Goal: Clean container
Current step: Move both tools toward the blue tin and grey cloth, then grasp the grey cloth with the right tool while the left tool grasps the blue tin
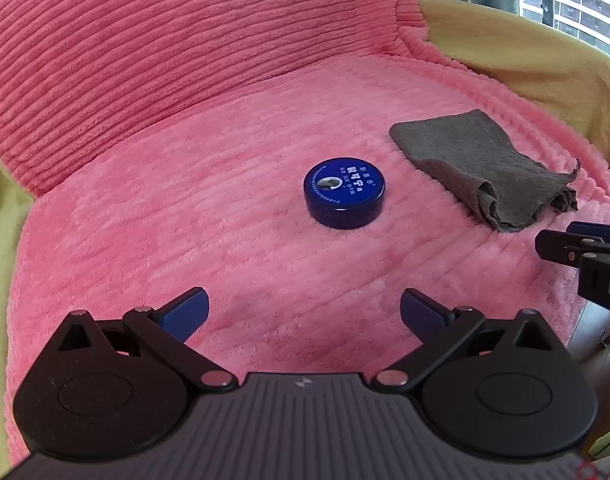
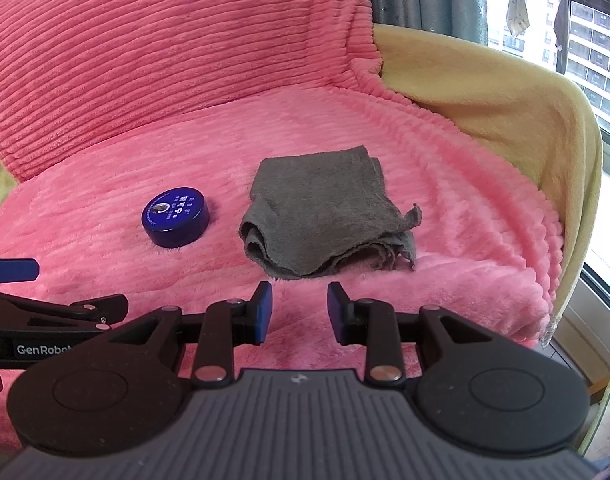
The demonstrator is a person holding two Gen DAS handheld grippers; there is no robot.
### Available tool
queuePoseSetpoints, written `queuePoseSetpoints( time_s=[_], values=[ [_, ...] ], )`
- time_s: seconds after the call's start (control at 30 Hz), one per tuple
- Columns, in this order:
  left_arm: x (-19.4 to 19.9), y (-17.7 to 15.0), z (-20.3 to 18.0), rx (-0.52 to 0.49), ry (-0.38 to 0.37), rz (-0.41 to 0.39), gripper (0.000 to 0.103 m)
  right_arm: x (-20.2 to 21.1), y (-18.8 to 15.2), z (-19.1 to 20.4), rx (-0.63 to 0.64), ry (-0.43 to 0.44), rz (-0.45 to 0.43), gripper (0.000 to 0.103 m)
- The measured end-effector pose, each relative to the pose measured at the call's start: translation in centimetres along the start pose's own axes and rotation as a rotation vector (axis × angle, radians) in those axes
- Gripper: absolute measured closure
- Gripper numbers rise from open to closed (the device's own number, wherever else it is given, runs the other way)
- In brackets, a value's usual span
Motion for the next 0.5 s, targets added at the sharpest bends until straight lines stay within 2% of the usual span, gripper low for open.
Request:
queuePoseSetpoints(
  time_s=[0.23, 0.33, 0.5],
  values=[
    [-0.2, 0.1, -0.9, -0.03, -0.017, 0.007, 0.0, 0.0, -0.2, -0.3, -0.032, 0.03, 0.009, 0.076],
    [-0.2, 0.3, -1.1, -0.045, -0.015, 0.002, 0.0, -0.3, 0.4, 0.2, -0.002, 0.037, -0.001, 0.076],
    [0.3, 1.9, -0.3, -0.104, 0.012, -0.068, 0.001, -0.8, 1.4, 1.2, 0.057, 0.044, -0.02, 0.075]
  ],
)
Point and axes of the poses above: each gripper's, at about its wrist camera, not at the fingertips, and x roughly against the way its jaws point, z to its left, y to its top, the point moved 7 cm from there along -x, roughly the way its jaws point, and after that the axes turned 2 degrees about x, right-handed, at the moved point
